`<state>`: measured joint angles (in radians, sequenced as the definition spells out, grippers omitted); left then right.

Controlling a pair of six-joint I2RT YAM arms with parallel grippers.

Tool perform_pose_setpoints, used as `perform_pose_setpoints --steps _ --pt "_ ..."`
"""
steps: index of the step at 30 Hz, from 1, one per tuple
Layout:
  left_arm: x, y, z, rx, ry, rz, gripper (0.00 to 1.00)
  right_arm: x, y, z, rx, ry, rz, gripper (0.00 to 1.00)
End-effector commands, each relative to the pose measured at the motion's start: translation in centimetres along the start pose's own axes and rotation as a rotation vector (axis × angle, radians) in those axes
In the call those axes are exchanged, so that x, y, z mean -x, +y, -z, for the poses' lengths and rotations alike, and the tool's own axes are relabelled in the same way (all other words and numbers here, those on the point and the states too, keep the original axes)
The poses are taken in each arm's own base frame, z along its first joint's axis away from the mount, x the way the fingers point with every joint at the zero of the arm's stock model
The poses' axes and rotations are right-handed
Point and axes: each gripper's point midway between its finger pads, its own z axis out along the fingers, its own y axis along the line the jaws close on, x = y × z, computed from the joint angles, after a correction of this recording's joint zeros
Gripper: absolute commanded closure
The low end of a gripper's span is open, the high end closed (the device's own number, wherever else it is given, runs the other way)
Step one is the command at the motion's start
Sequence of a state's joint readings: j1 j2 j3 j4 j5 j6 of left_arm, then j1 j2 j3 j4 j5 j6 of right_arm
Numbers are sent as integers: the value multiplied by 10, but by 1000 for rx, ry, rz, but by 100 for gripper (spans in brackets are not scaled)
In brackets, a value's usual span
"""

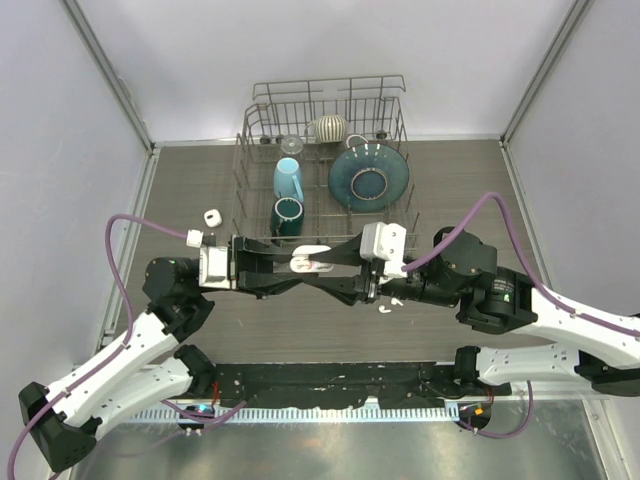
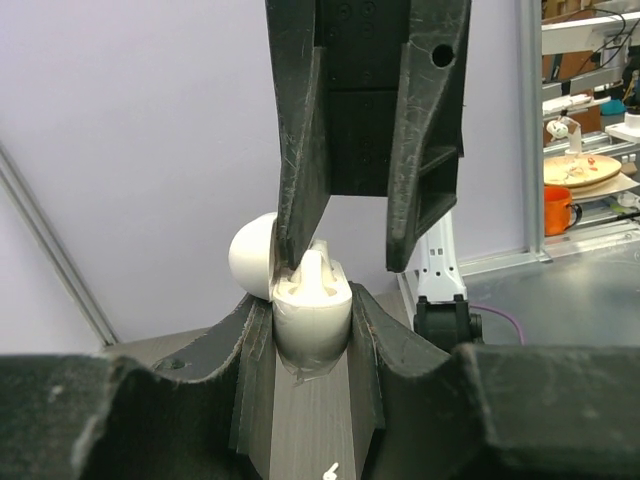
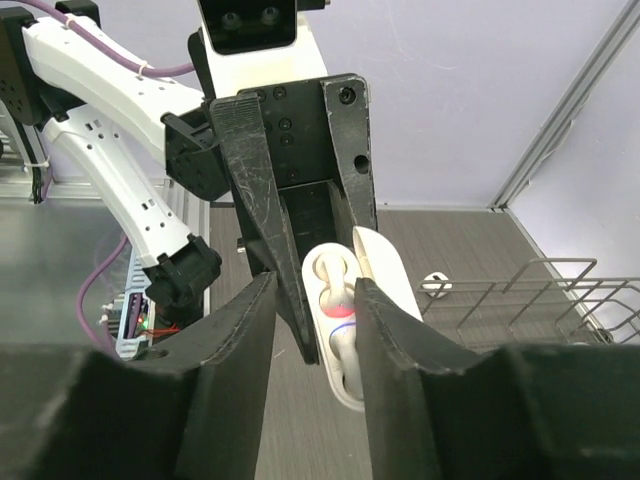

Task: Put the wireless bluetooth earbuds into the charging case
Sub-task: Adjust the earbud with the charging case, then close the charging case.

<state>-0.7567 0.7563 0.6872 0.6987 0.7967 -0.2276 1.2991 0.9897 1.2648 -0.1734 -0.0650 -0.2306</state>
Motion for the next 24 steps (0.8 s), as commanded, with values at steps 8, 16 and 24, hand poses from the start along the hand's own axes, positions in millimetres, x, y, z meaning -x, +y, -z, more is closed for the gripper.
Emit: perform_pose_setpoints --steps 8,16,24 --pt "31 -6 0 -19 -64 -111 100 45 -11 35 -57 -172 -20 49" --pt "30 -6 1 -14 -52 -115 100 67 -36 62 -210 -299 -60 49" --pt "29 -9 0 -42 -50 -110 100 49 -73 45 -433 -233 -170 49"
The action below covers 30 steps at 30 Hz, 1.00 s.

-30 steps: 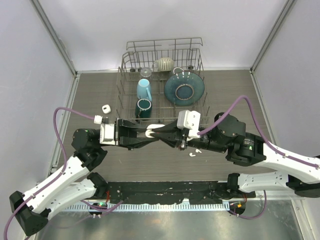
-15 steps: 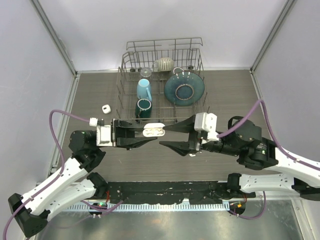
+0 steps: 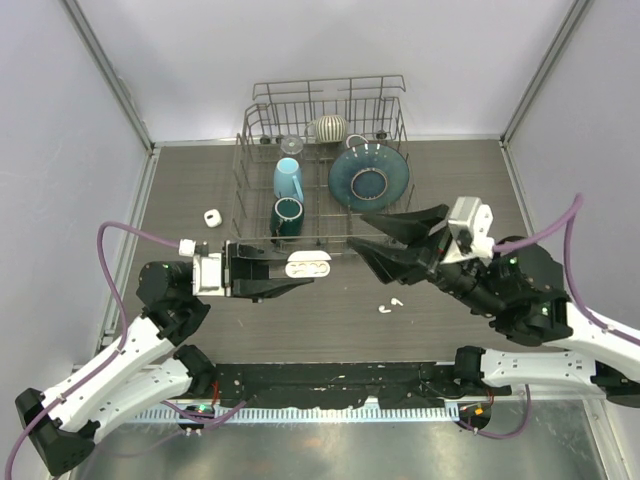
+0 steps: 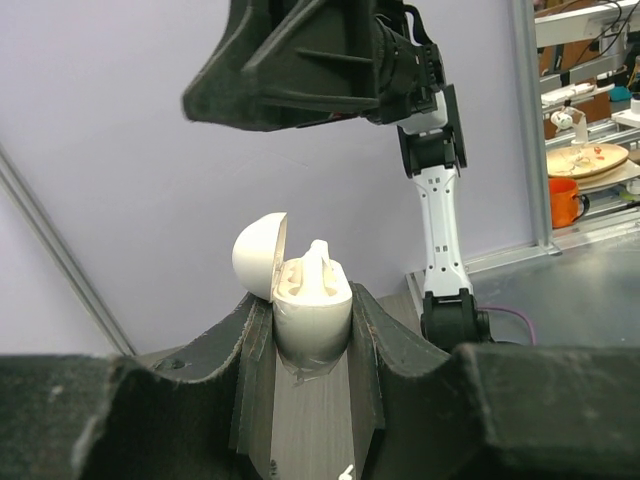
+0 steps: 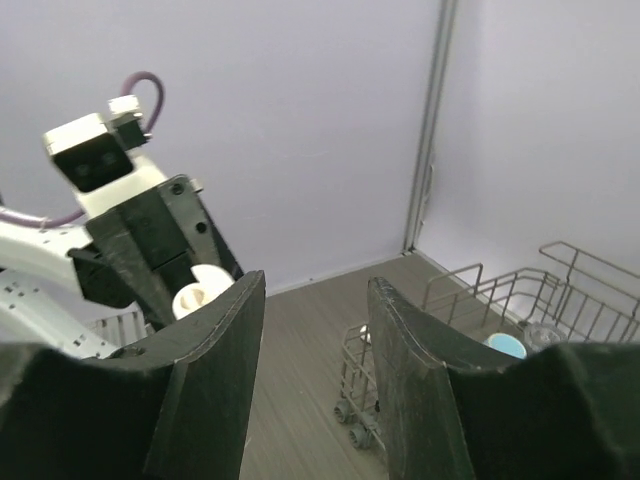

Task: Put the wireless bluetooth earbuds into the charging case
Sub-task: Close the charging case.

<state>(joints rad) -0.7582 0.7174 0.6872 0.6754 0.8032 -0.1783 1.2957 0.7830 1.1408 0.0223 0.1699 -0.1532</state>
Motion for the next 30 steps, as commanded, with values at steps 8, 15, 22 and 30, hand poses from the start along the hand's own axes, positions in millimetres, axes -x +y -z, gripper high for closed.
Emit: perform_pose_setpoints --steps 8,15,22,30 --pt "22 -2 -5 -27 -49 -54 100 -34 -3 -51 -90 115 -20 50" --pt "25 13 -5 52 -70 -70 100 -56 28 -39 88 206 -33 50" --pt "37 27 -5 134 -127 -69 100 -84 31 -36 79 275 -56 50" --pt "43 35 -2 197 -158 -55 100 -106 27 -37 35 343 -69 50"
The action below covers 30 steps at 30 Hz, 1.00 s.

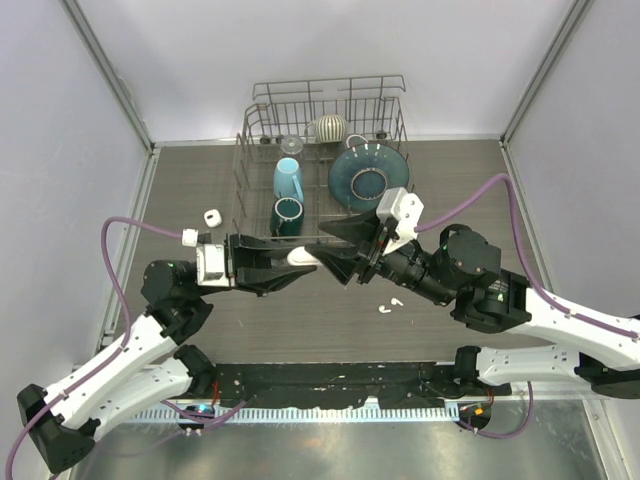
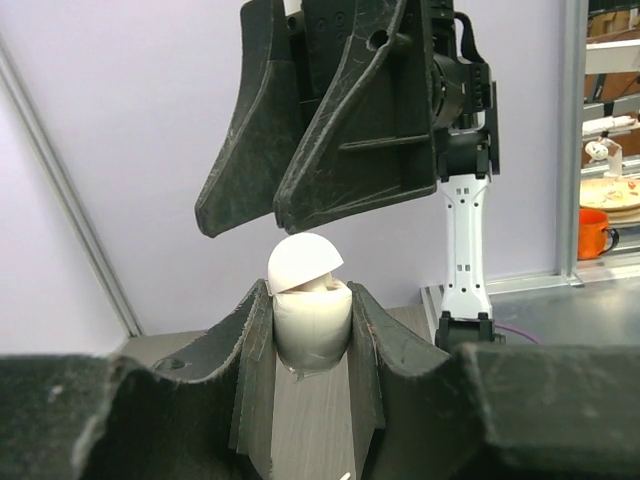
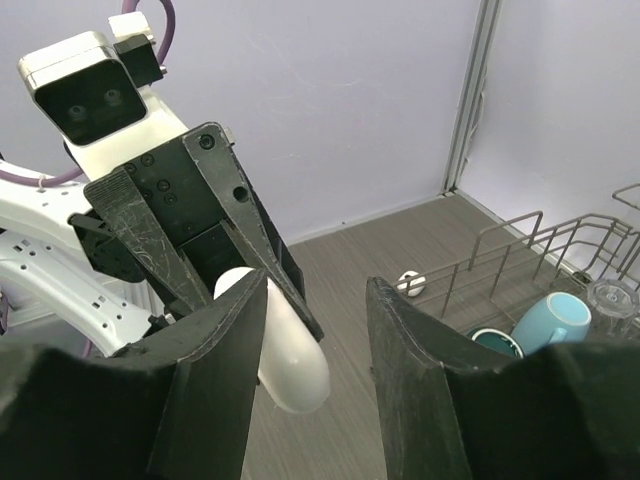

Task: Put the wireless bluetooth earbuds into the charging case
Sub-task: Close the charging case.

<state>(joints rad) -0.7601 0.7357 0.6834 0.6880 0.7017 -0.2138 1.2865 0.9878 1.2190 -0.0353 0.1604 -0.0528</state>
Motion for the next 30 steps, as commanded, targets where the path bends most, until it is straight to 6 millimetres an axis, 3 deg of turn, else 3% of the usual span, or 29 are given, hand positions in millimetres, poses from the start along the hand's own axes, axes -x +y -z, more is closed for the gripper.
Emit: perform_pose_setpoints --steps 1,5,14,20,23,25,30 --pt "48 18 -1 113 -164 -90 100 -51 7 -2 16 171 -5 50" --pt "48 17 1 118 -169 -100 100 -57 3 -1 -13 183 -20 50" --pt "34 7 1 65 -85 -59 100 -8 -3 23 -11 18 -25 49" --pt "23 9 3 76 -51 -36 100 -21 -11 24 -58 63 -25 49" --pt "6 15 5 106 -9 -27 100 -31 -17 25 -95 91 -33 49" --pt "-13 19 9 129 36 -12 100 -34 -22 29 -135 89 -71 48" --pt "-61 23 31 216 89 46 100 -66 -40 39 -261 127 -140 45"
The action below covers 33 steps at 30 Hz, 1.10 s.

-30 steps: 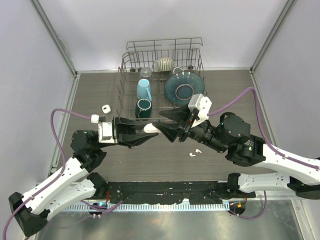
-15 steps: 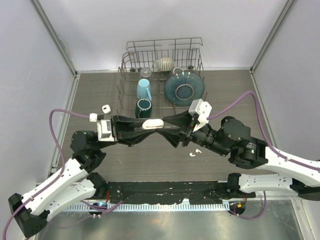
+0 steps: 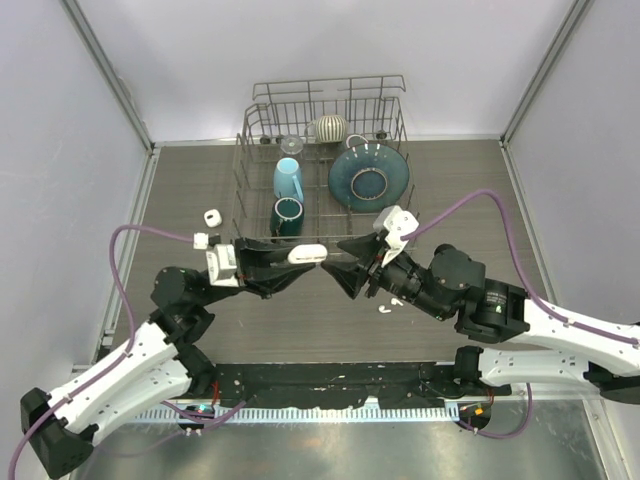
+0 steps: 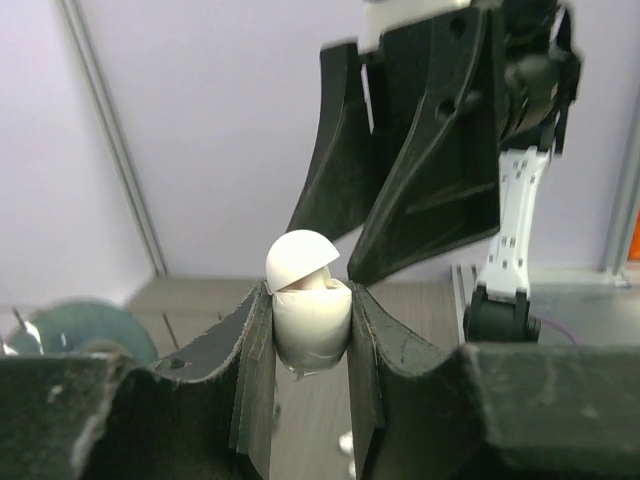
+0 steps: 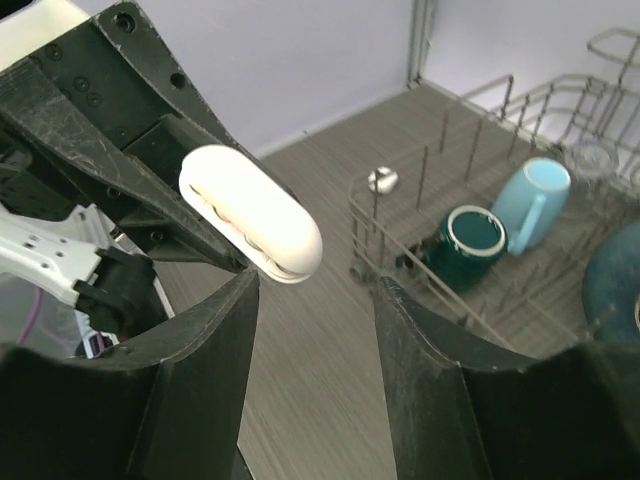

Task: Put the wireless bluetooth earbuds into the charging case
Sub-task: Close the charging case, then open the charging case.

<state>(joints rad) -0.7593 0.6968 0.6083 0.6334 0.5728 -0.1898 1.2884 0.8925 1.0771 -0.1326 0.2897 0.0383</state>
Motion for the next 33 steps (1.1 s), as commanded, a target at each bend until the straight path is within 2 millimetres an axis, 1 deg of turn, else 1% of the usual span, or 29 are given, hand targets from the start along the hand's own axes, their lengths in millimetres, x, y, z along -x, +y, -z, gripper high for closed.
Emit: perform_pose_setpoints --steps 1,2,4,5,7,8,10,11,13,15,18,19,21,22,24,25,28,29,31,32,33 --pt "-38 10 17 91 34 24 100 -14 -24 7 -148 -3 -127 44" --pt "-54 11 24 122 52 63 100 -24 -30 10 -184 13 -136 44" --pt "-62 9 29 124 48 75 100 -31 -37 13 -221 20 -165 43" --pt "-75 8 34 138 65 107 100 -38 -43 16 -253 27 -194 43" --pt "-85 8 39 151 82 128 100 -45 -50 19 -289 31 -222 42" --pt "-100 7 45 163 111 146 100 -50 -52 22 -304 33 -251 41" --pt "-115 11 52 206 138 177 100 -55 -62 24 -347 29 -271 40" --pt "-127 11 58 228 166 199 100 -60 -66 25 -364 36 -280 40" --pt "-148 17 66 291 214 259 100 -61 -71 27 -384 32 -310 40" --pt "-176 18 75 337 306 334 100 -65 -73 29 -397 36 -333 40" --pt "-198 18 80 371 378 409 100 -71 -77 31 -414 36 -348 39" --pt "-212 17 83 385 426 440 100 -71 -78 32 -417 35 -357 39" --pt "-227 16 85 396 506 474 100 -75 -79 32 -424 40 -363 39" --pt "-242 18 89 417 565 477 100 -76 -79 31 -421 40 -368 39" --pt "-255 15 90 441 670 476 100 -77 -78 31 -416 45 -368 39" --pt "-271 14 95 461 742 474 100 -78 -78 30 -415 47 -367 39" --pt "-288 12 96 504 890 437 100 -79 -79 31 -417 49 -368 39" --pt "-300 10 98 522 972 446 100 -81 -79 31 -419 51 -370 39" --pt "-312 11 102 557 1054 460 100 -81 -81 31 -427 50 -369 39" --pt "-326 7 107 560 1141 477 100 -81 -81 31 -427 50 -370 39" --pt "-332 6 109 569 1179 492 100 -80 -83 32 -433 43 -371 39"
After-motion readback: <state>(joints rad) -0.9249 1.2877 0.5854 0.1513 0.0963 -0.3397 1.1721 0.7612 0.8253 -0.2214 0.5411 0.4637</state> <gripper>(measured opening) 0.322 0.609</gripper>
